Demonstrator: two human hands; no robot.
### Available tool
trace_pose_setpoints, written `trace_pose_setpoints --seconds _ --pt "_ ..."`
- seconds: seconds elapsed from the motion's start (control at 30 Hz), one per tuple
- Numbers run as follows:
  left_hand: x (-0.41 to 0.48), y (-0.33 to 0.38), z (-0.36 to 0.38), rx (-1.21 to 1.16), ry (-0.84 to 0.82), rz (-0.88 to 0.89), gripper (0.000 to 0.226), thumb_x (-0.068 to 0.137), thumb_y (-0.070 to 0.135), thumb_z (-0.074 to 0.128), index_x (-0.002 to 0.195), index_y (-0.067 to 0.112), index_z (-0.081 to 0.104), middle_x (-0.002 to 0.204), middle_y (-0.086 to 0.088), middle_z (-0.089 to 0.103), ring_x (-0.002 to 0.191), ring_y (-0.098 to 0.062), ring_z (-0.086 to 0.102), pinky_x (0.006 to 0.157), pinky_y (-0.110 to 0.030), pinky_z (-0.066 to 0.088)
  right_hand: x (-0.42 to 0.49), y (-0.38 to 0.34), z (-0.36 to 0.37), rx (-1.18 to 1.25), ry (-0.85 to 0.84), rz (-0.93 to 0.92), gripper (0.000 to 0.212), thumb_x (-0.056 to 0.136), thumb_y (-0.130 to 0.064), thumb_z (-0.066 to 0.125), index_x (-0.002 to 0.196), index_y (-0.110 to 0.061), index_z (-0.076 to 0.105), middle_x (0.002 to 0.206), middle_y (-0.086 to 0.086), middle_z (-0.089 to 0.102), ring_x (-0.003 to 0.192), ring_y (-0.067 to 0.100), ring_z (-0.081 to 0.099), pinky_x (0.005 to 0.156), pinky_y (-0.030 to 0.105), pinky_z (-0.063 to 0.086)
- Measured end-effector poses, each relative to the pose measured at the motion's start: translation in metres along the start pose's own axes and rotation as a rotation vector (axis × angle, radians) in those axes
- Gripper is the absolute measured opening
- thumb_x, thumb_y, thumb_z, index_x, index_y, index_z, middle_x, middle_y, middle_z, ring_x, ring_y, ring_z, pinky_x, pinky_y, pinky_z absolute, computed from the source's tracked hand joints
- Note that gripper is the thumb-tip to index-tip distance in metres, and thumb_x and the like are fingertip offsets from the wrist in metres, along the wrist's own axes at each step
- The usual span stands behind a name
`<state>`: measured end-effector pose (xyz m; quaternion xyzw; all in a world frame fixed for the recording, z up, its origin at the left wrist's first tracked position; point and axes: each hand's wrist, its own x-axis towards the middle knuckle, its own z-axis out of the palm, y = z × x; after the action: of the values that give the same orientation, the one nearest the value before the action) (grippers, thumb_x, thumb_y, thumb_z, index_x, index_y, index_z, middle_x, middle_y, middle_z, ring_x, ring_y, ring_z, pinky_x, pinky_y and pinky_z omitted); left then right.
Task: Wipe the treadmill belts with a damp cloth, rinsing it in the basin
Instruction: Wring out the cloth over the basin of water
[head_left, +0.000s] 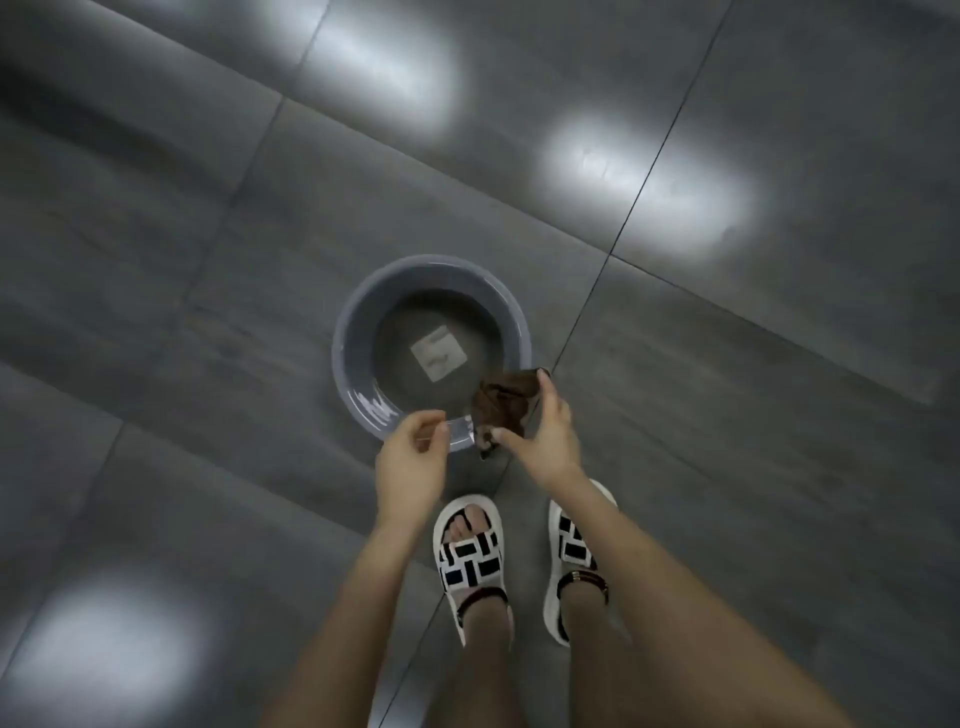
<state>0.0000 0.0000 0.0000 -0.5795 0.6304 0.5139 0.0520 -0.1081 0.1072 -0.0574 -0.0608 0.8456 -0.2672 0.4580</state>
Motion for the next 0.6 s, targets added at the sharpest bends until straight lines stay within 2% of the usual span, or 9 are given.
trace_pose_setpoints --seconds 0.03,0.13,0.2,0.27,0.33,0.43,0.53,0.6 --pt "0.019 -0.008 0.013 -0.008 -0.012 0.0 0.021 0.093 0.015 0.057 0.112 0.013 0.064 0.095 0.005 0.063 0.092 -0.011 0.06 0.083 -0.026 0.049 0.016 0.006 0.008 -0.008 -0.017 -0.007 0.1 0.076 -0.029 0.076 0.149 -0.032 0.007 0.151 0.008 0.023 0.132 0.029 0.036 0.105 0.042 0.037" --pt "0.069 -0.022 0.045 0.038 -0.045 -0.04 0.028 0.093 0.013 0.056 0.121 0.011 0.061 0.105 -0.004 0.065 0.103 -0.017 0.06 0.085 -0.022 0.042 0.052 0.022 0.027 -0.031 -0.057 0.009 0.114 0.07 -0.024 0.081 0.149 -0.033 -0.002 0.153 0.007 0.02 0.134 0.028 0.035 0.106 0.044 0.037" --pt "0.091 -0.027 0.06 0.053 -0.083 -0.056 0.032 0.093 0.012 0.056 0.125 0.01 0.059 0.113 -0.01 0.065 0.108 -0.02 0.059 0.086 -0.021 0.04 0.061 0.028 0.038 0.056 -0.058 -0.006 0.115 0.071 -0.017 0.081 0.149 -0.033 -0.003 0.15 0.004 0.029 0.133 0.023 0.038 0.107 0.042 0.037" --pt "0.1 -0.025 0.064 0.072 -0.108 -0.076 0.032 0.094 0.012 0.055 0.126 0.01 0.058 0.116 -0.01 0.064 0.109 -0.02 0.058 0.087 -0.022 0.039 0.058 0.028 0.04 0.12 -0.037 -0.008 0.106 0.076 -0.011 0.075 0.149 -0.031 0.001 0.144 0.004 0.041 0.128 0.021 0.044 0.105 0.039 0.039" --pt "0.098 -0.018 0.063 0.082 -0.149 -0.095 0.031 0.094 0.012 0.055 0.125 0.01 0.059 0.116 -0.008 0.064 0.106 -0.016 0.057 0.087 -0.022 0.04 0.048 0.027 0.036 0.101 0.017 0.007 0.088 0.082 -0.007 0.068 0.149 -0.024 0.014 0.136 0.007 0.05 0.123 0.022 0.049 0.103 0.037 0.041" --pt "0.073 0.005 0.052 0.124 -0.273 -0.08 0.031 0.093 0.013 0.058 0.123 0.011 0.061 0.111 -0.003 0.064 0.107 -0.014 0.058 0.09 -0.025 0.043 0.019 0.012 0.01 0.093 0.063 0.057 0.065 0.086 -0.004 0.061 0.143 -0.015 0.032 0.132 0.009 0.054 0.121 0.023 0.051 0.099 0.028 0.039" --pt "0.033 0.041 0.031 0.169 -0.336 -0.065 0.031 0.091 0.012 0.061 0.122 0.009 0.061 0.111 -0.005 0.065 0.103 -0.019 0.061 0.096 -0.035 0.047 -0.028 -0.013 -0.034 0.164 0.049 0.041 0.057 0.086 -0.004 0.06 0.139 -0.013 0.041 0.128 0.007 0.057 0.118 0.02 0.053 0.094 0.02 0.036" --pt "-0.003 0.076 0.015 0.152 -0.376 -0.048 0.032 0.09 0.011 0.062 0.122 0.008 0.061 0.111 -0.01 0.066 0.101 -0.022 0.062 0.093 -0.034 0.048 -0.067 -0.034 -0.065 0.235 0.046 0.021 0.055 0.084 -0.004 0.06 0.135 -0.015 0.045 0.125 0.005 0.06 0.115 0.019 0.055 0.098 0.024 0.04"
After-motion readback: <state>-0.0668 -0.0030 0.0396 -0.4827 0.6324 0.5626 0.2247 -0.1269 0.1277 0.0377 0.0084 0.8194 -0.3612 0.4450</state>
